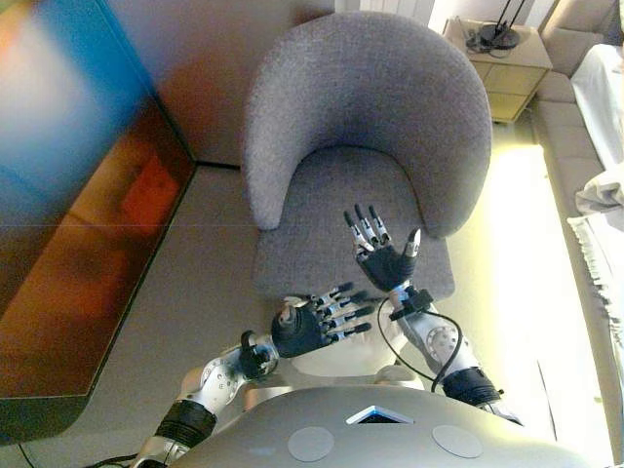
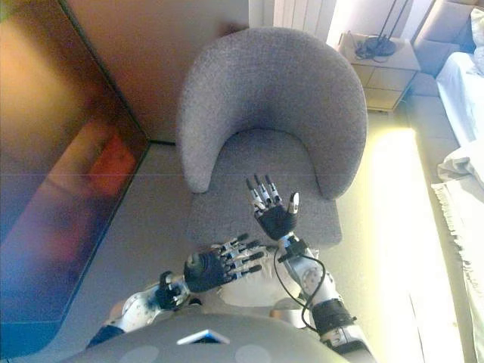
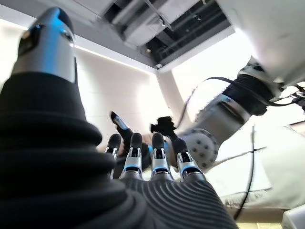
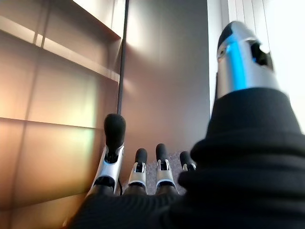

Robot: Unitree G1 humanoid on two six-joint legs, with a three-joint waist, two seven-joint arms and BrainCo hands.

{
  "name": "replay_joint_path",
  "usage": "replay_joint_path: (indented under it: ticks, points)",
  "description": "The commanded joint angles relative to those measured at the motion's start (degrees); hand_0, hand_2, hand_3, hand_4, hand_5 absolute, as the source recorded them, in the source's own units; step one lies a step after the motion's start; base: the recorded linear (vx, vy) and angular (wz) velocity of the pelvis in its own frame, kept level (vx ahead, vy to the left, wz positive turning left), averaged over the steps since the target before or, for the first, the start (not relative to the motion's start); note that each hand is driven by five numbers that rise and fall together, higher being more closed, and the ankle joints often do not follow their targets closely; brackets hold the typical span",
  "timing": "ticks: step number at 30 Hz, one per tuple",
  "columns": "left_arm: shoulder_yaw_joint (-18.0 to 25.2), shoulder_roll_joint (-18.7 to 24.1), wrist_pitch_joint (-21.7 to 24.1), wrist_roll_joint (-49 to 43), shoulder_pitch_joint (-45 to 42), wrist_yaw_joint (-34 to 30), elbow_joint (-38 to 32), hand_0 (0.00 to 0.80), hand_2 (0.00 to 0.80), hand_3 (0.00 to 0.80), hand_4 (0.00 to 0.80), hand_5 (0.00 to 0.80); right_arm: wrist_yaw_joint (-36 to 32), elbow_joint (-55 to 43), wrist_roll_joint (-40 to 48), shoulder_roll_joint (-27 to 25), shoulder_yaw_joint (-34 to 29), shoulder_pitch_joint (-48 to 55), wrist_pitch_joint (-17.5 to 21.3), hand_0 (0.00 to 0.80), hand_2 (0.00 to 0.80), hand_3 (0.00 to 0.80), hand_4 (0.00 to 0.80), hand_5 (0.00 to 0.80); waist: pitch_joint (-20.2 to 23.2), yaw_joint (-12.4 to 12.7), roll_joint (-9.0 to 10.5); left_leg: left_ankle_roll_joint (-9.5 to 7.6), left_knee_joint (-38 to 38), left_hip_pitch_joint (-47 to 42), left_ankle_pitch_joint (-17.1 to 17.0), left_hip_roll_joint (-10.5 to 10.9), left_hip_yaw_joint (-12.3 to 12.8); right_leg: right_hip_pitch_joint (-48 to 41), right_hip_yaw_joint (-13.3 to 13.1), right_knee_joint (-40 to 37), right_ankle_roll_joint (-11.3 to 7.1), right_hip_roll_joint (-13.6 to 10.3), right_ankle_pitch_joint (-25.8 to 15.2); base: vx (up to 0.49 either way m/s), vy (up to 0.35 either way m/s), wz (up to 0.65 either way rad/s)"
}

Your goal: Pick up the cushion and take it to the sofa

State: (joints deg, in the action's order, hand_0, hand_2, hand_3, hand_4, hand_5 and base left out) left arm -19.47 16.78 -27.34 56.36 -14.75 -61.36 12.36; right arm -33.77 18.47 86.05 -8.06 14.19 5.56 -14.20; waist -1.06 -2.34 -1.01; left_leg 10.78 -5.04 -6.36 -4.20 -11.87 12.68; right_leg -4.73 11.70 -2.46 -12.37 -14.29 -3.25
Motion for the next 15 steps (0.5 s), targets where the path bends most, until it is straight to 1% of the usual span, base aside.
replay_joint_path:
  ticks: [1, 4, 6, 7, 12, 15]
  points:
    - [-0.36, -0.79, 0.06, 2.21, 4.14, -3.9, -1.27, 0.0, 0.0, 0.0, 0.0, 0.0, -3.32, -2.87, -2.07, 1.14, 0.18, -5.19, -0.62, 0.0, 0.0, 0.0, 0.0, 0.0, -0.96, 0.16, -0.73, -2.2, 1.53, 0.17, 1.86, -2.21, 1.98, 3.85, 1.56, 1.03, -1.8, -1.9, -2.97, 0.0, 0.0, 0.0]
    - [-0.74, -1.21, -1.83, 3.46, 4.87, -4.07, -1.5, 0.0, 0.0, 0.0, 0.0, 0.0, -4.36, -2.84, -2.56, 1.16, 1.14, -5.1, -0.89, 0.0, 0.0, 0.0, 0.0, 0.0, -0.96, 0.06, -0.75, -2.22, 1.48, 0.18, 1.77, -2.16, 2.05, 3.72, 1.5, 0.99, -1.82, -1.89, -2.95, 0.0, 0.0, 0.0]
    - [-0.75, -2.37, -4.87, 5.46, 5.38, -4.13, -1.0, 0.0, 0.0, 0.0, 0.0, 0.0, -5.85, -2.79, -2.88, 1.28, 1.62, -4.74, -1.42, 0.0, 0.0, 0.0, 0.0, 0.0, -0.72, -0.18, -0.67, -2.17, 1.35, 0.07, 1.75, -2.19, 2.32, 3.57, 1.51, 0.89, -1.88, -1.94, -2.94, 0.032, -0.001, -0.02]
    - [-0.63, -2.57, -5.37, 5.52, 5.54, -4.21, -0.88, 0.0, 0.0, 0.0, 0.0, 0.0, -6.36, -2.78, -3.07, 1.26, 1.73, -4.65, -1.59, 0.0, 0.0, 0.0, 0.0, 0.0, -0.67, -0.23, -0.64, -2.16, 1.32, 0.04, 1.76, -2.2, 2.38, 3.52, 1.54, 0.85, -1.89, -1.96, -2.94, 0.036, -0.007, -0.02]
    - [-1.58, -3.4, -4.61, 4.8, 6.43, -4.16, -1.64, 0.0, 0.0, 0.0, 0.0, 0.0, -9.54, -4.44, -4.37, 0.6, 3.81, -3.47, -1.99, 0.0, 0.0, 0.0, 0.0, 0.0, -0.47, -0.76, -0.46, -2.07, 1.24, 0.12, 1.72, -2.12, 2.66, 3.38, 1.48, 0.68, -1.9, -1.96, -2.83, 0.015, -0.003, 0.0]
    - [-1.71, -3.51, -4.88, 5.07, 7.26, -3.63, -1.94, 0.0, 0.0, 0.0, 0.0, 0.0, -11.14, -4.71, -4.77, 0.21, 4.65, -2.75, -2.19, 0.0, 0.0, 0.0, 0.0, 0.0, -0.49, -1.05, -0.48, -2.07, 1.25, 0.32, 1.67, -2.05, 2.74, 3.5, 1.33, 0.64, -1.92, -1.99, -2.8, 0.0, 0.0, 0.0]
